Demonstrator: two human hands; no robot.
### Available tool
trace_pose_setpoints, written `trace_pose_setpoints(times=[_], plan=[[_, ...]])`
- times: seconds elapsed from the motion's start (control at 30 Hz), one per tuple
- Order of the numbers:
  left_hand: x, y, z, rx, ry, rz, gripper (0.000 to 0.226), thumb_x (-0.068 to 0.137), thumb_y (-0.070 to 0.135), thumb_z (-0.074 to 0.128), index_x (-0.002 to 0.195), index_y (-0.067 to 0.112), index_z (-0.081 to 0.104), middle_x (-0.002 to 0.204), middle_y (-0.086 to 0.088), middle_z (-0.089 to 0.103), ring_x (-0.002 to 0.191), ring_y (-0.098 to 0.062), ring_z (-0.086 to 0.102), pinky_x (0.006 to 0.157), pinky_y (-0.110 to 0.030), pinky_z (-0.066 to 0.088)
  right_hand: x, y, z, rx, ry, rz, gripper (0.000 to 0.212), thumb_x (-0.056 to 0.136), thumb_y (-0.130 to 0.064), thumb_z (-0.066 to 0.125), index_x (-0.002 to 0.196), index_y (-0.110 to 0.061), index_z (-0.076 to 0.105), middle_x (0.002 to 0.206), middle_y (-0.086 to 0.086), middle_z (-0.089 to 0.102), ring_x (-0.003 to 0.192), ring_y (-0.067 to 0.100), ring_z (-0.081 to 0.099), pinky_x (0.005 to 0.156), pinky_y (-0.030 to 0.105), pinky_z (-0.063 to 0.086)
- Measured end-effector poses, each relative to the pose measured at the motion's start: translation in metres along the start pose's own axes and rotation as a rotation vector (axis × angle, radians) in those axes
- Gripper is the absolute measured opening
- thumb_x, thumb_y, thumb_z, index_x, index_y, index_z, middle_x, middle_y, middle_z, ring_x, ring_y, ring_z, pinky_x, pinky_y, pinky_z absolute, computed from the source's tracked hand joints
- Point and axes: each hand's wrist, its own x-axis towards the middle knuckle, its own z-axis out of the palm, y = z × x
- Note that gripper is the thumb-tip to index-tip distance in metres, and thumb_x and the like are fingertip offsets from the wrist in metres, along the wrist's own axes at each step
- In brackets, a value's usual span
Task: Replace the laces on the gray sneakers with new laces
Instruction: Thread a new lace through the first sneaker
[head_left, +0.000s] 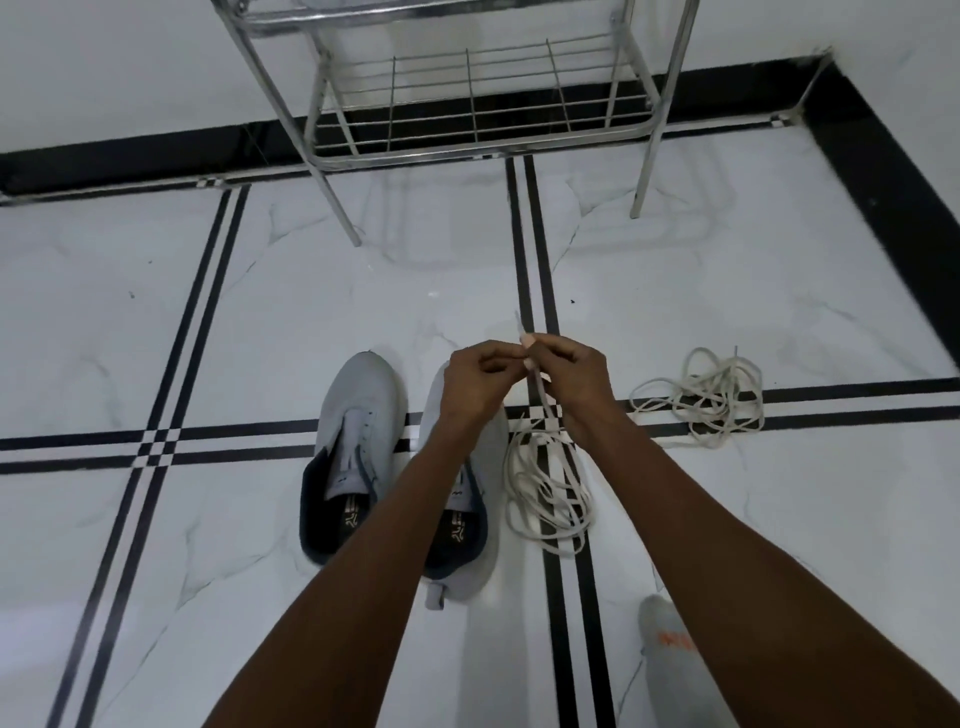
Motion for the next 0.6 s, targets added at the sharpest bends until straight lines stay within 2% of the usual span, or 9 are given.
trace_pose_setpoints(times=[0.1, 0.17, 0.2, 0.3, 0.4, 0.47, 0.53, 0.57, 0.6], plan=[[-0.008, -0.002, -0.024, 0.152, 0.147, 0.043, 0.011, 0.087, 0.018, 0.08, 0.093, 0.009, 0.079, 0.09, 0.001, 0.078, 0.089, -0.011, 0.074, 0.084, -0.023, 0.058, 0.004, -0.005, 0.008, -0.05, 0.015, -0.076, 0.017, 0.09, -0.021, 0.074, 0.101, -0.008, 0.076, 0.097, 0.009, 0.076, 0.092, 0.02, 0.073, 0.073, 0.022, 0.057], [-0.016, -0.012, -0.045, 0.307, 0.273, 0.001, 0.005, 0.087, 0.015, 0.076, 0.091, 0.012, 0.077, 0.087, 0.003, 0.075, 0.088, -0.014, 0.073, 0.08, -0.025, 0.057, 0.004, -0.003, 0.012, -0.198, -0.091, -0.093, 0.013, 0.092, -0.017, 0.07, 0.098, -0.005, 0.074, 0.094, 0.009, 0.075, 0.087, 0.02, 0.075, 0.065, 0.021, 0.056], [-0.021, -0.018, -0.053, 0.368, 0.285, -0.046, 0.008, 0.087, 0.014, 0.073, 0.094, 0.012, 0.076, 0.088, 0.001, 0.074, 0.088, -0.017, 0.072, 0.079, -0.026, 0.055, 0.002, -0.001, 0.013, -0.301, -0.16, -0.089, 0.012, 0.093, -0.016, 0.068, 0.096, -0.004, 0.073, 0.093, 0.01, 0.075, 0.084, 0.02, 0.075, 0.063, 0.022, 0.054], [-0.037, -0.032, -0.07, 0.536, 0.196, -0.198, 0.032, 0.088, 0.021, 0.07, 0.117, 0.009, 0.068, 0.102, -0.008, 0.071, 0.096, -0.024, 0.069, 0.08, -0.029, 0.051, -0.001, 0.022, 0.023, -0.609, -0.246, -0.095, 0.011, 0.093, -0.02, 0.067, 0.089, -0.01, 0.07, 0.09, 0.006, 0.073, 0.083, 0.022, 0.073, 0.071, 0.031, 0.057], [-0.043, -0.044, -0.069, 0.641, 0.078, -0.247, 0.058, 0.09, 0.029, 0.071, 0.141, 0.008, 0.053, 0.134, -0.015, 0.061, 0.122, -0.032, 0.059, 0.097, -0.036, 0.046, -0.01, 0.042, 0.028, -0.868, -0.259, -0.126, 0.008, 0.096, -0.021, 0.061, 0.091, -0.016, 0.064, 0.091, -0.003, 0.064, 0.084, 0.013, 0.059, 0.062, 0.018, 0.04], [-0.044, -0.046, -0.065, 0.61, 0.047, -0.276, 0.068, 0.091, 0.033, 0.067, 0.15, 0.01, 0.044, 0.144, -0.016, 0.055, 0.13, -0.035, 0.053, 0.104, -0.039, 0.043, -0.015, 0.052, 0.027, -0.853, -0.245, -0.141, 0.008, 0.097, -0.017, 0.058, 0.09, -0.015, 0.061, 0.086, -0.007, 0.059, 0.078, 0.008, 0.052, 0.057, 0.01, 0.036], [-0.044, -0.05, -0.06, 0.587, 0.064, -0.266, 0.072, 0.089, 0.037, 0.064, 0.152, 0.012, 0.043, 0.141, -0.017, 0.056, 0.129, -0.036, 0.054, 0.104, -0.04, 0.044, -0.018, 0.059, 0.02, -0.814, -0.206, -0.167, 0.01, 0.097, -0.017, 0.059, 0.087, -0.015, 0.061, 0.086, -0.007, 0.061, 0.079, 0.008, 0.056, 0.062, 0.006, 0.039], [-0.045, -0.051, -0.056, 0.58, 0.08, -0.256, 0.072, 0.089, 0.036, 0.065, 0.153, 0.012, 0.042, 0.14, -0.017, 0.056, 0.128, -0.036, 0.055, 0.105, -0.041, 0.045, -0.017, 0.061, 0.016, -0.782, -0.178, -0.175, 0.01, 0.096, -0.017, 0.06, 0.087, -0.014, 0.063, 0.088, -0.006, 0.064, 0.082, 0.01, 0.06, 0.068, 0.009, 0.043], [-0.045, -0.053, -0.053, 0.568, 0.094, -0.244, 0.072, 0.09, 0.033, 0.067, 0.153, 0.012, 0.041, 0.141, -0.018, 0.056, 0.128, -0.035, 0.055, 0.106, -0.043, 0.046, -0.016, 0.063, 0.01, -0.76, -0.145, -0.187, 0.01, 0.096, -0.017, 0.06, 0.087, -0.014, 0.064, 0.09, -0.003, 0.067, 0.085, 0.012, 0.062, 0.074, 0.018, 0.048]])
